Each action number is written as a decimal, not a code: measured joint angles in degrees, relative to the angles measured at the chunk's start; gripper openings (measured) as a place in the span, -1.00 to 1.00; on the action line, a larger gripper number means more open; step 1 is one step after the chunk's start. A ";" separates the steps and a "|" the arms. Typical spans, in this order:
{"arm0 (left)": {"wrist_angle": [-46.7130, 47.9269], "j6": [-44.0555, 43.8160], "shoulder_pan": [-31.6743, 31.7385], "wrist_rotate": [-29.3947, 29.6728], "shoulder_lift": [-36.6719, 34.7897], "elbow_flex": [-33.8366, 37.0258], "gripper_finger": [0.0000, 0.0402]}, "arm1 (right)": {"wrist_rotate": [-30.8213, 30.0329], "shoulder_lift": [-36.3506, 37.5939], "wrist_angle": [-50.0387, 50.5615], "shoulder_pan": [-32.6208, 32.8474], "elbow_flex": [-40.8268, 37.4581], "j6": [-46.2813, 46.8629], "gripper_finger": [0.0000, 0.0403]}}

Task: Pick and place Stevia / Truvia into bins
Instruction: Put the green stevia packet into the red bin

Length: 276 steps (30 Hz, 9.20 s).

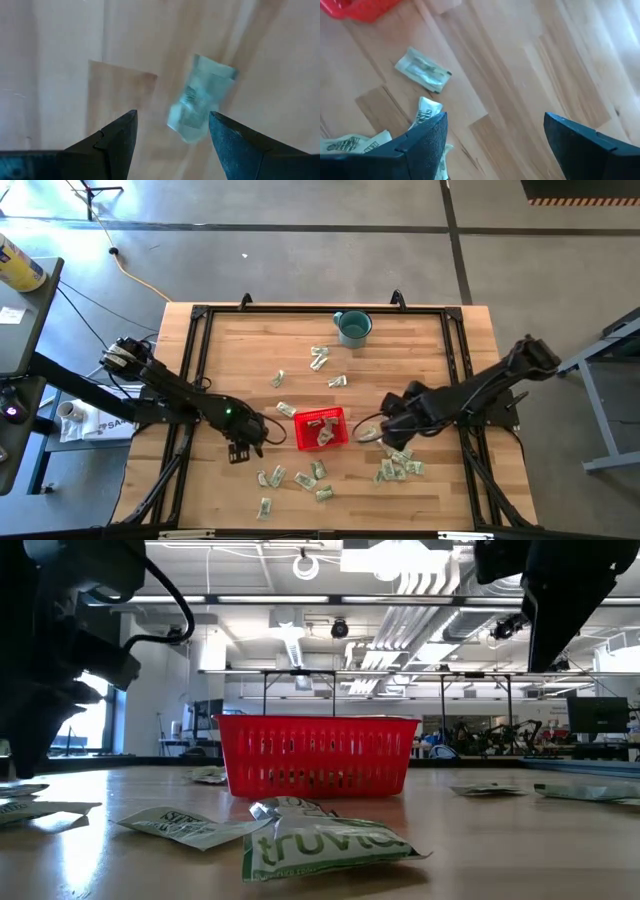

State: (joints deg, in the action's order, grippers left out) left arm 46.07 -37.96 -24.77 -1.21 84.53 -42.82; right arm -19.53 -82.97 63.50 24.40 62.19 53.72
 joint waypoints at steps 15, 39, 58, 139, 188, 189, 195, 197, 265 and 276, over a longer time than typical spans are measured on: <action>-1.20 -11.35 -5.49 -1.68 4.50 -2.95 0.06 | -1.67 4.90 0.38 0.51 -4.55 5.84 0.58; -2.51 -12.87 -14.82 2.10 8.05 -7.16 0.05 | -2.03 4.90 0.03 0.40 -5.04 5.17 0.58; -3.51 -8.56 -13.27 5.47 12.13 -7.37 -0.88 | -0.92 4.90 0.07 0.67 -5.02 4.26 0.58; 7.41 -25.76 -8.88 23.35 4.37 -26.02 -0.11 | 11.40 -11.79 -22.13 8.53 -14.16 11.82 0.04; 26.21 -28.98 3.75 14.49 0.22 -25.97 0.09 | 12.82 3.24 -51.63 -15.75 -13.74 4.11 0.61; 25.18 -24.50 6.78 14.22 -0.56 -25.97 0.08 | 12.83 4.20 -49.20 -15.97 -13.74 4.07 0.65; 21.35 -3.53 26.97 8.25 -1.38 -26.02 0.00 | 11.51 8.92 -34.27 -16.56 -13.72 4.06 0.69; 19.09 1.02 32.03 5.34 -0.30 -26.04 0.00 | 10.64 9.96 -30.70 -16.52 -13.72 3.99 0.70; -27.80 19.75 26.72 -20.64 10.85 -25.99 -0.80 | 19.03 10.72 -15.14 -36.44 -13.92 -27.92 0.70; -31.15 7.68 21.94 -9.46 16.14 -25.80 -0.31 | 21.51 10.72 -9.42 -34.78 -13.94 -39.41 0.70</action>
State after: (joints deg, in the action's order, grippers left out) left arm 14.92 -30.27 -2.83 -10.67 100.67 -68.62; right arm 1.98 -72.25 54.08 -10.38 48.25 14.31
